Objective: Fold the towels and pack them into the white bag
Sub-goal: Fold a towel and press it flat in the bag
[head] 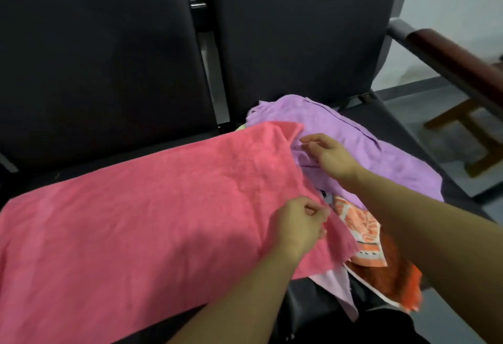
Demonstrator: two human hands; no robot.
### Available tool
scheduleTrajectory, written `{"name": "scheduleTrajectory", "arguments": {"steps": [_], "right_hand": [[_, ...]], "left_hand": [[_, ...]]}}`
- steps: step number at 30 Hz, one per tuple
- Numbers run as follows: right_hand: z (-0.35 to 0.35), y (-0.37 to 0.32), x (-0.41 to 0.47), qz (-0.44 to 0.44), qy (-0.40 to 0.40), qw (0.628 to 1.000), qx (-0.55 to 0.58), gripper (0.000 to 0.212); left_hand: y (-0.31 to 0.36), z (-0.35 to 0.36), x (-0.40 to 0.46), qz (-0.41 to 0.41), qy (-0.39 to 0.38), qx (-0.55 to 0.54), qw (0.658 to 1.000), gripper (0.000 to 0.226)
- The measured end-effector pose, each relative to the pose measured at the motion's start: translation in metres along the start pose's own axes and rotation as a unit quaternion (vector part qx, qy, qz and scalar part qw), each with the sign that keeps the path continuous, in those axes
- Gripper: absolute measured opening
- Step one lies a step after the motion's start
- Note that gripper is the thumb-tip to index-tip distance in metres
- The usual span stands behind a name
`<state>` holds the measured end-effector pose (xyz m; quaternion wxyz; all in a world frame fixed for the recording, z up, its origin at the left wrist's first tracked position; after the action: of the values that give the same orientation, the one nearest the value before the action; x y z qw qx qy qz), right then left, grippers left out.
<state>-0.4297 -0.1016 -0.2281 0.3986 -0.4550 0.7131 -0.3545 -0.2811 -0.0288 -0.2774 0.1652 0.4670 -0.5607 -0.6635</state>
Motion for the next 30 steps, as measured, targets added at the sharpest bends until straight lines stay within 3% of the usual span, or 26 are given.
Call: {"name": "scheduleTrajectory", "arguments": {"steps": [3,5,8,12,17,21,25,30], "right_hand": [[0.003,-0.005,0.005,0.027,-0.044,0.997,0.062,0.028],[0.008,-0.011,0.009,0.029,-0.067,0.994,0.081,0.031],[0.018,-0.014,0.015,0.046,-0.106,0.991,0.066,0.035],[0.026,-0.011,0.025,0.065,-0.104,0.989,0.083,0.040],[0.018,-0.009,0.028,0.053,-0.024,0.990,0.127,0.035],[0.007,-0.012,0.023,-0.024,0.011,0.992,0.126,0.024],[0.011,-0.019,0.027,0.005,-0.028,0.986,0.166,0.029],[0.013,-0.020,0.031,0.058,0.015,0.997,0.039,0.049]], "left_hand": [[-0.002,0.021,0.015,-0.015,-0.004,0.074,0.997,0.023],[-0.007,0.028,0.018,-0.049,0.011,0.220,0.974,0.056],[-0.011,0.034,0.018,-0.083,0.057,0.271,0.957,0.091],[-0.012,0.042,0.027,-0.079,0.059,0.288,0.953,0.065],[-0.014,0.036,0.028,-0.056,-0.001,0.205,0.977,0.027],[-0.020,0.030,0.023,-0.088,-0.026,0.055,0.994,0.022],[-0.018,0.030,0.014,-0.121,-0.080,-0.064,0.987,0.025],[-0.021,0.022,0.005,-0.056,-0.076,-0.028,0.995,0.056]]}}
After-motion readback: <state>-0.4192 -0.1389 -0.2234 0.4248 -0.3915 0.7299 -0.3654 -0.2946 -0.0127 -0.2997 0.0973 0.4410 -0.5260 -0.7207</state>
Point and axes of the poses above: each hand's wrist, its own x-axis towards the middle knuckle, its own z-axis out of the palm, y = z × x, the point moved 4 cm from there along x, towards the middle knuckle, and after that the axes turned 5 degrees about -y, right-handed, at the moved point
